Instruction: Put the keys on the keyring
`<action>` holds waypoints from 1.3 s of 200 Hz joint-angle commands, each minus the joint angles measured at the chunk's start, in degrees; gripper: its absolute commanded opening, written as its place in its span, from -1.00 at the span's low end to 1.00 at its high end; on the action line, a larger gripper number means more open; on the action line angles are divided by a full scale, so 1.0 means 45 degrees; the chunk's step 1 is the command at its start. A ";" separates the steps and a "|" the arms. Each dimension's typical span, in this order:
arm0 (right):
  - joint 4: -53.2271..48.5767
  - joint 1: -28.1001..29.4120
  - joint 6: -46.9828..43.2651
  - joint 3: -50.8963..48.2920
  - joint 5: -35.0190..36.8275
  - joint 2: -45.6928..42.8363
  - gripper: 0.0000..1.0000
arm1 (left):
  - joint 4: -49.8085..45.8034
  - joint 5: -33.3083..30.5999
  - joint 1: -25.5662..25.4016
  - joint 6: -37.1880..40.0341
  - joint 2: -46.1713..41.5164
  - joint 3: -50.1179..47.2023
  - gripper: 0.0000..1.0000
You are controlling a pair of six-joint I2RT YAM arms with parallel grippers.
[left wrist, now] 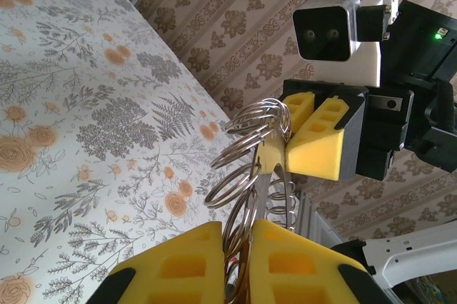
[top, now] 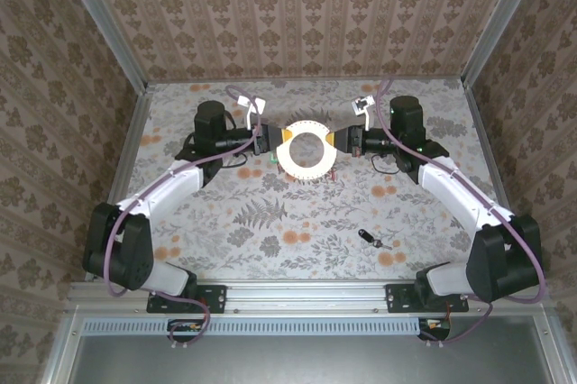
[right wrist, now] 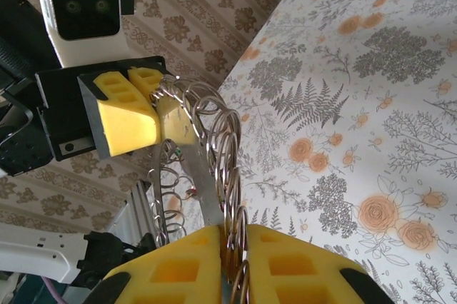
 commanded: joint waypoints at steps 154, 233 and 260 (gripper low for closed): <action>0.0455 0.0011 -0.3907 -0.2844 0.5714 -0.5885 -0.09 | 0.0668 -0.0299 0.0437 0.0053 -0.1706 0.1117 -1.00; 0.4579 0.4148 -0.8925 -0.5962 0.8976 -0.6404 -0.58 | -0.1676 -0.0545 0.0423 0.1839 -0.2215 0.2278 -1.00; 0.5940 0.5653 -0.9874 -0.6165 1.0530 -0.5776 -0.59 | -0.2022 -0.0470 0.0403 0.2199 -0.2200 0.2601 -1.00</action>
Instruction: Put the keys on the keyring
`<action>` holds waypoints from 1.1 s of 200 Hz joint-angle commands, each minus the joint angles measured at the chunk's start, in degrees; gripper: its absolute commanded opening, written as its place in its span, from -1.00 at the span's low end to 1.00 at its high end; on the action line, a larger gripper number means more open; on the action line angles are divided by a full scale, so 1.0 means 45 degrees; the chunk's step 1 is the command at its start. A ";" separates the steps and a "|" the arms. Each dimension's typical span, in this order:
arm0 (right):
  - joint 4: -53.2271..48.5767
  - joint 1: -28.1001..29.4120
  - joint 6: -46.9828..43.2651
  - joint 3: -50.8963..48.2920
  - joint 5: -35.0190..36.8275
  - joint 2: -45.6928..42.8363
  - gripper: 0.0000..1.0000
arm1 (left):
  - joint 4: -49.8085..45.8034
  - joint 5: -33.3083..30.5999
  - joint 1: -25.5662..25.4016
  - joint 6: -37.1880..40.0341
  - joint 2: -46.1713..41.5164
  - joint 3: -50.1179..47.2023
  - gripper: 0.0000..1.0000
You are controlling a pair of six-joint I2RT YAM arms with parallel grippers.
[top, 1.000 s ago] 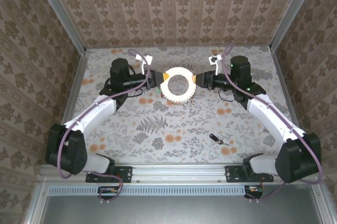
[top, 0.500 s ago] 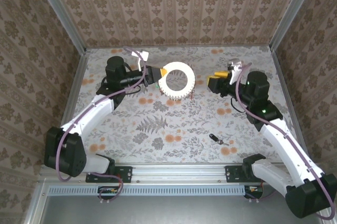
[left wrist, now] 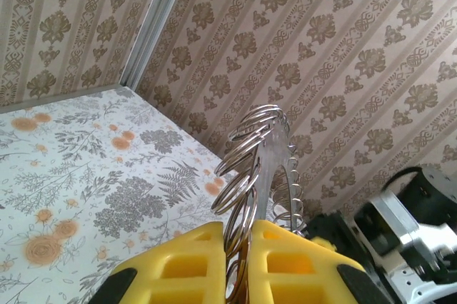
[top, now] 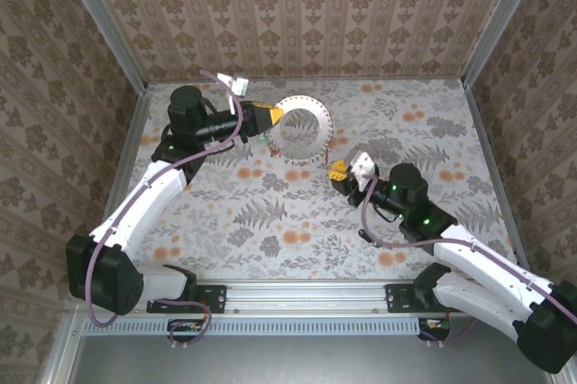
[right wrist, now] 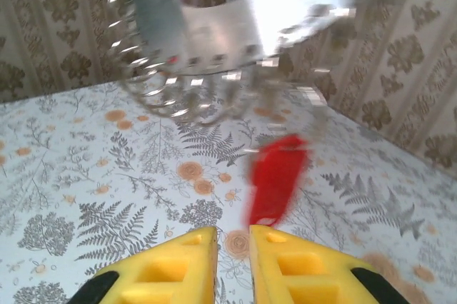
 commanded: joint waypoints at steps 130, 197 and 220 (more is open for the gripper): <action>0.4144 0.1519 -0.2374 -0.0576 0.3413 0.1019 -0.55 | -0.4637 0.0408 0.0000 0.3726 -0.0211 0.2655 -1.00; 0.3552 0.1467 -0.2868 -0.0864 0.3962 0.0473 -0.61 | -1.1371 0.0211 -0.0066 0.7953 0.1199 0.5967 -1.00; 0.3551 0.1444 -0.2849 -0.1016 0.3973 0.0414 -0.61 | -1.3164 -0.0201 -0.0164 0.9286 0.1595 0.6879 -1.00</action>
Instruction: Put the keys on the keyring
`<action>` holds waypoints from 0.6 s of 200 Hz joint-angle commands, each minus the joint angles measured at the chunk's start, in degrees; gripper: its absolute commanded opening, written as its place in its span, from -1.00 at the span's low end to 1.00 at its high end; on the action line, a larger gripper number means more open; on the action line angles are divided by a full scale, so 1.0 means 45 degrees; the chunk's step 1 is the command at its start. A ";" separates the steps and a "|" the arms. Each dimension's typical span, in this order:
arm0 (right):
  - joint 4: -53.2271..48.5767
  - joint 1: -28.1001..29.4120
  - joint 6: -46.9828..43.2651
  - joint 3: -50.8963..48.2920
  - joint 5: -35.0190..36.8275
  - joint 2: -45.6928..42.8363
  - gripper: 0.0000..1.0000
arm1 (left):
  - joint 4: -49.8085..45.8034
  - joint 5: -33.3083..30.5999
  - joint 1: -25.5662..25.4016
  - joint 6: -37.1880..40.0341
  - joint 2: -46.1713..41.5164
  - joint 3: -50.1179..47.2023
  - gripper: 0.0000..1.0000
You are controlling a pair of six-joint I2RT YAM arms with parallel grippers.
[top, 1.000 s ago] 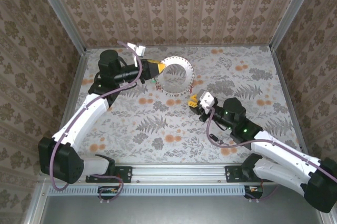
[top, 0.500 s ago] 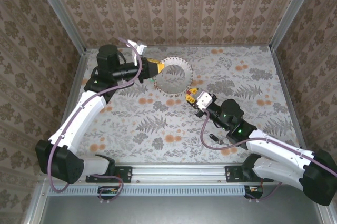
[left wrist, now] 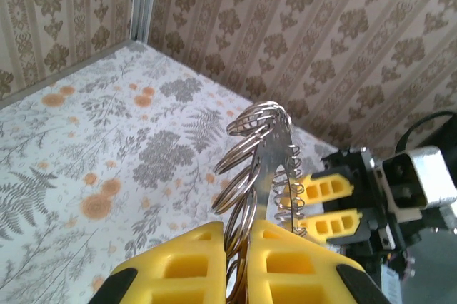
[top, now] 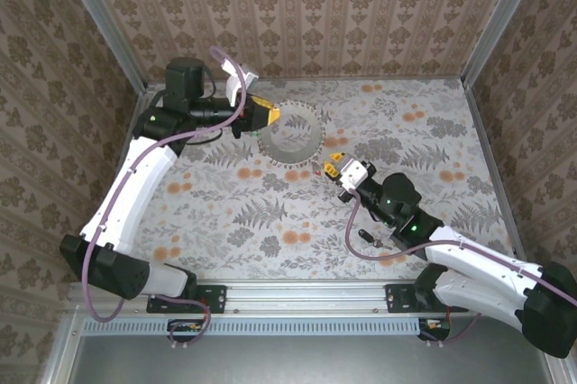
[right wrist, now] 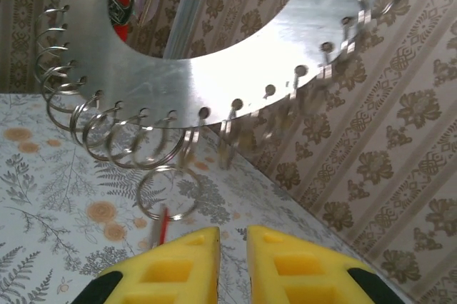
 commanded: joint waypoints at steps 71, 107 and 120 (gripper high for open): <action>0.0165 -0.0019 0.0281 -0.0210 -0.0830 0.0214 -0.61 | -0.5657 -0.2664 -0.0554 0.4086 0.1267 0.2905 -1.00; 0.0371 0.0044 0.0350 -0.0152 -0.1350 0.0731 -0.62 | -0.5671 -0.3103 -0.1174 0.4164 0.1364 0.2988 -1.00; 0.0364 0.0066 0.0391 -0.0093 -0.1633 0.0934 -0.62 | -0.5653 -0.3212 -0.1226 0.4179 0.1357 0.3003 -1.00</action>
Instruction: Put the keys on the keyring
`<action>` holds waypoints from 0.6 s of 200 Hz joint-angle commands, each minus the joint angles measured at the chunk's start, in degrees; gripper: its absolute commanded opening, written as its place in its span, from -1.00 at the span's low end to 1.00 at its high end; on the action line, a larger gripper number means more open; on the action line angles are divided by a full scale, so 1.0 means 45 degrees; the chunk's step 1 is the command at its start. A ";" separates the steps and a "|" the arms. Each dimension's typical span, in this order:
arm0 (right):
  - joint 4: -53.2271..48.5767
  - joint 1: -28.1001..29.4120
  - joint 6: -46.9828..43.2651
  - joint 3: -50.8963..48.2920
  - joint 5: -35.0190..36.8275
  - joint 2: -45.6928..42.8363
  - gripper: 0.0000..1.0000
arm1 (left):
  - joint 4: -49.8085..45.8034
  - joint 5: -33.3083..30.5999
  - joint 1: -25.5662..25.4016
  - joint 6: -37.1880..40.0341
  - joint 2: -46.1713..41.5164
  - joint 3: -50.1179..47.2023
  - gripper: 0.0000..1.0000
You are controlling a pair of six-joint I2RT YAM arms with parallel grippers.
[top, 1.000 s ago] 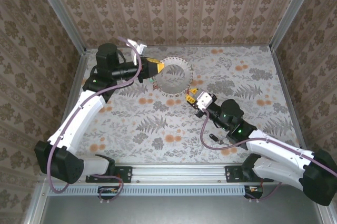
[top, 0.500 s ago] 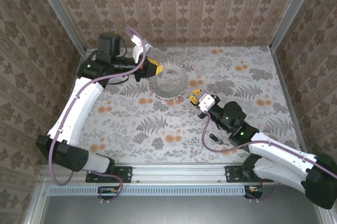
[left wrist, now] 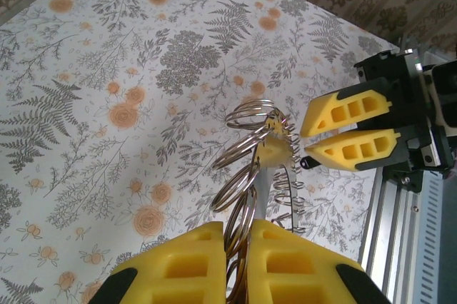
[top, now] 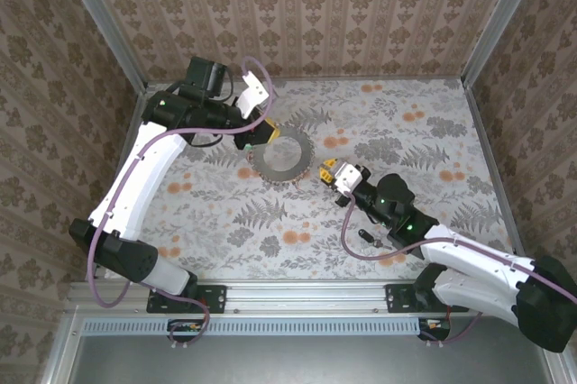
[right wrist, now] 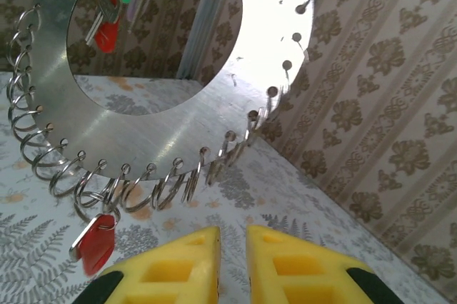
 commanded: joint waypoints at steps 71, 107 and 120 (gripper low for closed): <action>0.0534 0.0300 0.0480 0.0179 -0.1148 0.1006 -0.65 | 0.0072 -0.0315 -0.0197 0.0365 0.0008 0.0405 -1.00; 0.0568 0.0583 0.0614 0.0232 -0.1247 0.1160 -0.70 | 0.0211 -0.0327 -0.0216 0.0290 -0.0063 0.0326 -1.00; 0.0612 0.0681 0.0658 0.0289 -0.1248 0.1229 -0.70 | 0.0283 -0.0313 -0.0236 0.0239 -0.0104 0.0287 -1.00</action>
